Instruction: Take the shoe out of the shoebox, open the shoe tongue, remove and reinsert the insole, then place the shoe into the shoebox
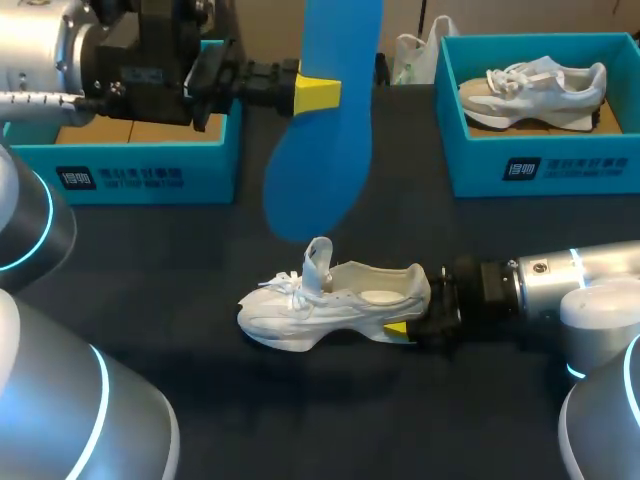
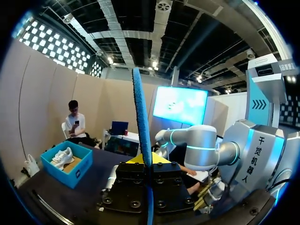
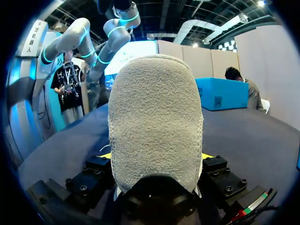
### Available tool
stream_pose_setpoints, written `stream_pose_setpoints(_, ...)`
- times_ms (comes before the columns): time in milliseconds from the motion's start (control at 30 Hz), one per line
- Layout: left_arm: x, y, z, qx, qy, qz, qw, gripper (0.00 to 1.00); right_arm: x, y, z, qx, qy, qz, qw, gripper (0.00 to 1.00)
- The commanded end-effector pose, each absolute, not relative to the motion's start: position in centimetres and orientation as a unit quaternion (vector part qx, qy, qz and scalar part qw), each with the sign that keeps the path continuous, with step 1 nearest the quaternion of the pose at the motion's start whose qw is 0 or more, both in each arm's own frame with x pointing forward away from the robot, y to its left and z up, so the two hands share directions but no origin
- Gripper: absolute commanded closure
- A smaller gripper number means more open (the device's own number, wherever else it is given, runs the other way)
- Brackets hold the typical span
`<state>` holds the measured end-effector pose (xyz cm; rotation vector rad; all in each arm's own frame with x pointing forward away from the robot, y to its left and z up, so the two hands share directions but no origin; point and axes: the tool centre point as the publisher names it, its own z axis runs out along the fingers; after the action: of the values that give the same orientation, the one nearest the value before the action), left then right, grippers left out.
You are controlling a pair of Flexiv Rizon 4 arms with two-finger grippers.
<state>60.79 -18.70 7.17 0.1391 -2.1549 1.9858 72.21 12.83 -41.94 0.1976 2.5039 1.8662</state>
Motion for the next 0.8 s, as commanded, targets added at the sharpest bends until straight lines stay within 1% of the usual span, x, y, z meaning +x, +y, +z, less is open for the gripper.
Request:
stream_pose_setpoints(33,59.45,-17.48,7.94,0.057,-0.728,0.677,0.093,1.00,72.17,12.95,-41.90,0.064,0.802,0.594,0.005,1.00)
stream_pose_setpoints(700,59.16,-17.13,8.52,0.052,-0.728,0.677,0.090,1.00,72.17,12.95,-41.90,0.064,0.802,0.594,0.005,1.00)
stream_pose_setpoints(800,59.16,-17.13,8.52,0.052,-0.728,0.677,0.090,1.00,72.33,12.22,-41.77,0.065,0.806,0.588,0.003,1.00)
